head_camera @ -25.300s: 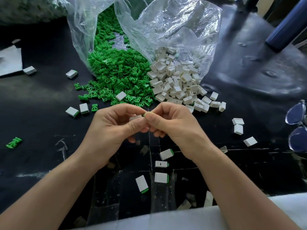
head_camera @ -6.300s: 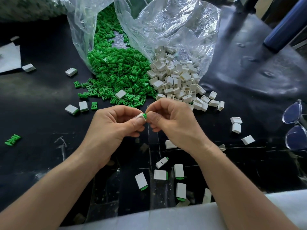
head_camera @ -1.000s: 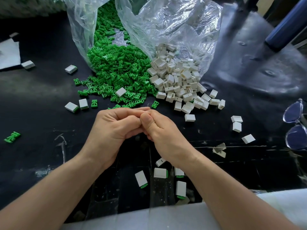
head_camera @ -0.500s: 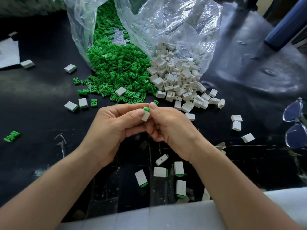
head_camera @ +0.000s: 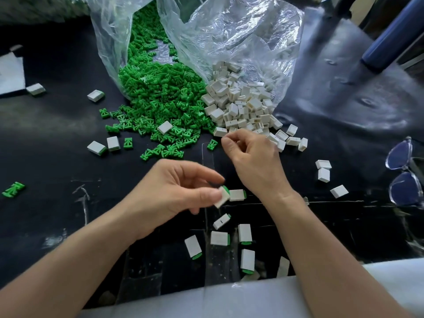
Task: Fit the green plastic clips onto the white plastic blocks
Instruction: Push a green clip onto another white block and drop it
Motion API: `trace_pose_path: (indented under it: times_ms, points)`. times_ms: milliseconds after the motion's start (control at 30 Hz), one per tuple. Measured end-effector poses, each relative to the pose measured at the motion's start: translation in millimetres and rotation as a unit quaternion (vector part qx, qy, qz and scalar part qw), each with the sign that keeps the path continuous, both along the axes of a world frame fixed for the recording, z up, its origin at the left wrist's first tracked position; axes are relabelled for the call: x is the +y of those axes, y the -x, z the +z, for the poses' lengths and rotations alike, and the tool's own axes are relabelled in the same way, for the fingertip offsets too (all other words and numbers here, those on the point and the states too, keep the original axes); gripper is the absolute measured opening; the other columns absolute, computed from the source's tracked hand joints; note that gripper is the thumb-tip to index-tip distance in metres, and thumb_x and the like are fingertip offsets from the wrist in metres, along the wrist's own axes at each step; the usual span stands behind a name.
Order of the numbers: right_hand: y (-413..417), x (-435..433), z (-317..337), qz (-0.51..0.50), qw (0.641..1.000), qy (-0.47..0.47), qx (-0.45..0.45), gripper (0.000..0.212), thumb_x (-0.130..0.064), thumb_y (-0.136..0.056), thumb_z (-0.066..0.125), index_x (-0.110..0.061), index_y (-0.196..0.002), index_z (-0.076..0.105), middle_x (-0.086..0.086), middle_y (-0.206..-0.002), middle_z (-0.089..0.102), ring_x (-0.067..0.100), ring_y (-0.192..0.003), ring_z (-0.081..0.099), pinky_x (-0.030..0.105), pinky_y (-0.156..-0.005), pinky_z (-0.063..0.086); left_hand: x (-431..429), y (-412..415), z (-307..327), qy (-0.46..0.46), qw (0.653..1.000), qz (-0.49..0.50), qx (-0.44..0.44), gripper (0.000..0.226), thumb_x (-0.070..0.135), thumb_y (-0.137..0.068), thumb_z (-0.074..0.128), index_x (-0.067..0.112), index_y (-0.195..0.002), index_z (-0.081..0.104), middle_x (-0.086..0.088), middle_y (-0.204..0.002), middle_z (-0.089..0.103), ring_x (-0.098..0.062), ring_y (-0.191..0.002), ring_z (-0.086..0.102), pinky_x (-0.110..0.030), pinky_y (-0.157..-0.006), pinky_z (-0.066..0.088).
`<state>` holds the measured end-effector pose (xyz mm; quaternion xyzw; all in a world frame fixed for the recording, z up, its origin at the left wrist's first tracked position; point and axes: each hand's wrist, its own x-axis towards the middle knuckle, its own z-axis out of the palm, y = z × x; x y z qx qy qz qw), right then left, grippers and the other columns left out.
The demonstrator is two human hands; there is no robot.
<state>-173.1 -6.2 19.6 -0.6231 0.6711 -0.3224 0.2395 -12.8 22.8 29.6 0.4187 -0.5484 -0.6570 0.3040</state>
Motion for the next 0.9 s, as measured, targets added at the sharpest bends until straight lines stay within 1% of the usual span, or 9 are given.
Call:
trace_pose_path:
  times_ms: [67,200,333,400,533,700,767,800,900]
  points:
    - [-2.0,-0.3,-4.0,0.004,0.999,0.020,0.040,0.022,-0.023,-0.090,0.057,-0.019,-0.110,0.066,-0.008,-0.086,0.057,0.015,-0.086,0.055,0.020,-0.076,0.037,1.9,1.0,0.8,0.004,0.999,-0.036,-0.029,0.036,0.039,-0.049,0.074,0.023,-0.081,0.076,-0.003,-0.064,0.070,-0.004,-0.044,0.051,-0.012,-0.045,0.040]
    - [-5.6,-3.5,-9.5,0.040,0.992,0.055,0.104,0.040,-0.011,-0.091,0.052,-0.019,-0.131,0.052,-0.002,-0.132,0.047,0.016,-0.118,0.047,0.020,-0.092,0.032,0.3,0.2,2.3,0.002,1.000,0.009,-0.018,0.032,0.038,-0.054,0.070,0.016,-0.077,0.077,-0.006,-0.067,0.071,-0.003,-0.044,0.052,-0.008,-0.042,0.037]
    - [-5.1,-9.2,-14.5,0.106,0.984,0.012,0.142,0.060,0.004,-0.089,0.040,-0.021,-0.143,0.032,-0.003,-0.150,0.030,0.013,-0.137,0.025,0.020,-0.107,0.018,0.3,2.3,3.9,0.004,1.000,0.023,-0.002,0.025,0.027,-0.060,0.067,0.011,-0.078,0.074,-0.006,-0.065,0.070,-0.001,-0.046,0.056,-0.008,-0.040,0.037]
    - [-3.8,-10.3,-17.6,0.109,0.980,0.003,0.169,0.061,0.004,-0.089,0.040,-0.019,-0.144,0.030,0.001,-0.146,0.034,0.017,-0.134,0.028,0.019,-0.104,0.018,0.6,2.2,3.2,0.004,1.000,0.022,-0.004,0.024,0.027,-0.061,0.067,0.011,-0.078,0.074,-0.007,-0.066,0.071,-0.002,-0.048,0.057,-0.008,-0.041,0.038]
    - [-2.7,-11.0,-18.7,0.068,0.984,0.032,0.162,0.043,0.000,-0.090,0.047,-0.013,-0.131,0.048,0.008,-0.126,0.046,0.024,-0.118,0.042,0.022,-0.091,0.026,-0.4,-0.4,0.7,0.011,0.999,0.021,-0.032,0.032,0.041,-0.056,0.068,0.019,-0.078,0.075,-0.006,-0.071,0.072,-0.006,-0.052,0.058,-0.012,-0.042,0.036]
    - [-3.0,-8.5,-14.5,0.052,0.989,0.049,0.128,0.035,-0.005,-0.088,0.054,-0.016,-0.122,0.057,0.001,-0.113,0.054,0.018,-0.103,0.054,0.029,-0.089,0.040,-1.9,-0.3,-1.7,0.010,0.998,0.046,-0.035,0.029,0.037,-0.058,0.068,0.017,-0.078,0.075,-0.005,-0.070,0.072,-0.007,-0.052,0.060,-0.014,-0.040,0.036]
    - [-4.7,-6.5,-11.4,0.048,0.993,0.075,0.076,0.035,-0.007,-0.085,0.061,-0.016,-0.118,0.059,-0.007,-0.097,0.054,0.006,-0.082,0.055,0.024,-0.083,0.042,-3.5,1.3,-3.2,-0.001,0.996,0.081,-0.026,0.026,0.031,-0.061,0.067,0.017,-0.081,0.073,-0.004,-0.069,0.072,-0.007,-0.051,0.060,-0.014,-0.040,0.038]
    - [-5.9,-5.5,-9.7,0.050,0.994,0.091,0.046,0.035,-0.008,-0.082,0.065,-0.015,-0.116,0.061,-0.012,-0.089,0.052,-0.002,-0.072,0.049,0.021,-0.078,0.042,-4.9,2.0,-4.2,-0.011,0.994,0.106,-0.016,0.027,0.029,-0.061,0.065,0.017,-0.084,0.071,-0.004,-0.069,0.072,-0.007,-0.051,0.062,-0.015,-0.040,0.041]
    - [-11.3,-0.6,-5.5,0.089,0.986,0.140,-0.010,0.037,-0.008,-0.075,0.072,-0.012,-0.110,0.064,-0.022,-0.073,0.048,-0.005,-0.056,0.044,0.009,-0.066,0.039,-9.9,1.5,-5.3,-0.057,0.984,0.168,0.027,0.032,0.031,-0.062,0.062,0.015,-0.090,0.066,-0.005,-0.074,0.070,-0.011,-0.057,0.066,-0.016,-0.044,0.048]
